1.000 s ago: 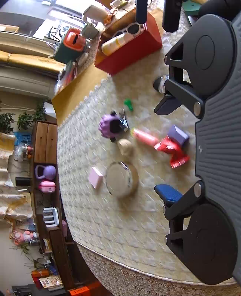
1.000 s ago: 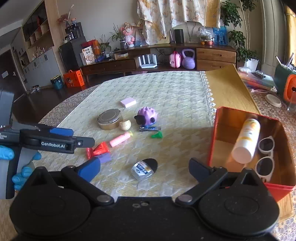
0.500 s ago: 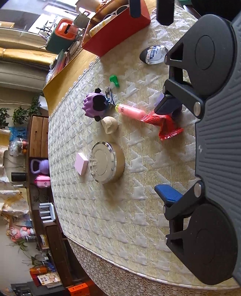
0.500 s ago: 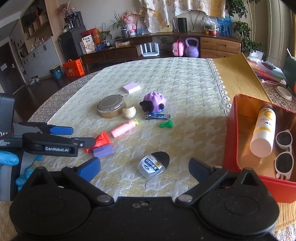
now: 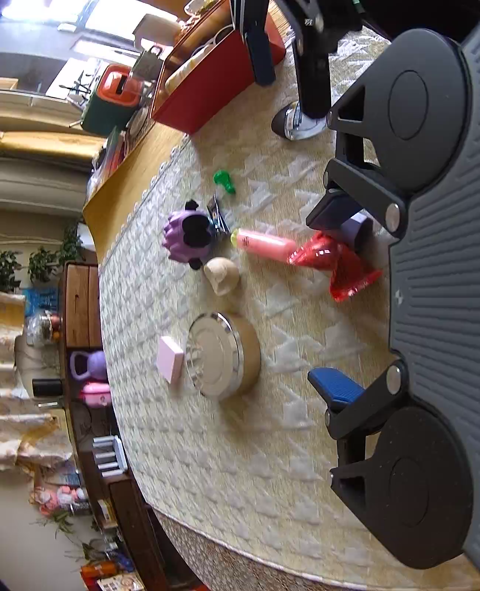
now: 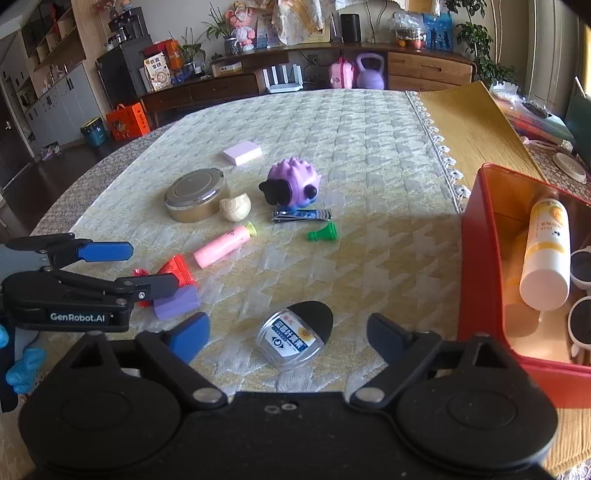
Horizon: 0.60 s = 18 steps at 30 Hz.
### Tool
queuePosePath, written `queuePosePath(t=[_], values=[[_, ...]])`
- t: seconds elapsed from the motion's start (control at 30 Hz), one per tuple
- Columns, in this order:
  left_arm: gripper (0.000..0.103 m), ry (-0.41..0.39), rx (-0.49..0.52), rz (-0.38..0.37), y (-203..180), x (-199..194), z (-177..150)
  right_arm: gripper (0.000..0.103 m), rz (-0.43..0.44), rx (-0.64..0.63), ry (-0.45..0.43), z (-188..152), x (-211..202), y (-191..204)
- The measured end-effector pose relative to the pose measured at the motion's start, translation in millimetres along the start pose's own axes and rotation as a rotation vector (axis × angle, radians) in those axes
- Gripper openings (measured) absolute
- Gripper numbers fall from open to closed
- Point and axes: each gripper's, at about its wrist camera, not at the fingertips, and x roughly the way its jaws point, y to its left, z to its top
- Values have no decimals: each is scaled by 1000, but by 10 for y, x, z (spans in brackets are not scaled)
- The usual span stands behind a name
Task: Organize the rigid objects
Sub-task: 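Grasp the red packet with the left gripper while the right gripper grasps the clear box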
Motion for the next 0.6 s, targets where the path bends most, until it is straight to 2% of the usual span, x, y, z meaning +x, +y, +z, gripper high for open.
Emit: queuePosePath(t=[0.13, 0.2, 0.33, 0.47, 0.5, 0.6], values=[[81, -1, 21, -34, -55, 29, -6, 81, -14, -19, 9, 7, 71, 34], [73, -2, 38, -53, -92, 40, -20, 77, -18, -28, 11, 5, 101, 49], [65, 8, 39, -92, -128, 58, -38, 71, -20, -47, 20, -6, 149, 83], [62, 22, -5, -116, -69, 64, -16, 69, -20, -60, 22, -16, 172, 109], [58, 23, -21, -123, -41, 65, -6, 68, -20, -61, 21, -18, 174, 110], [52, 32, -71, -146, 50, 72, 11, 59, -19, -60, 23, -16, 182, 101]])
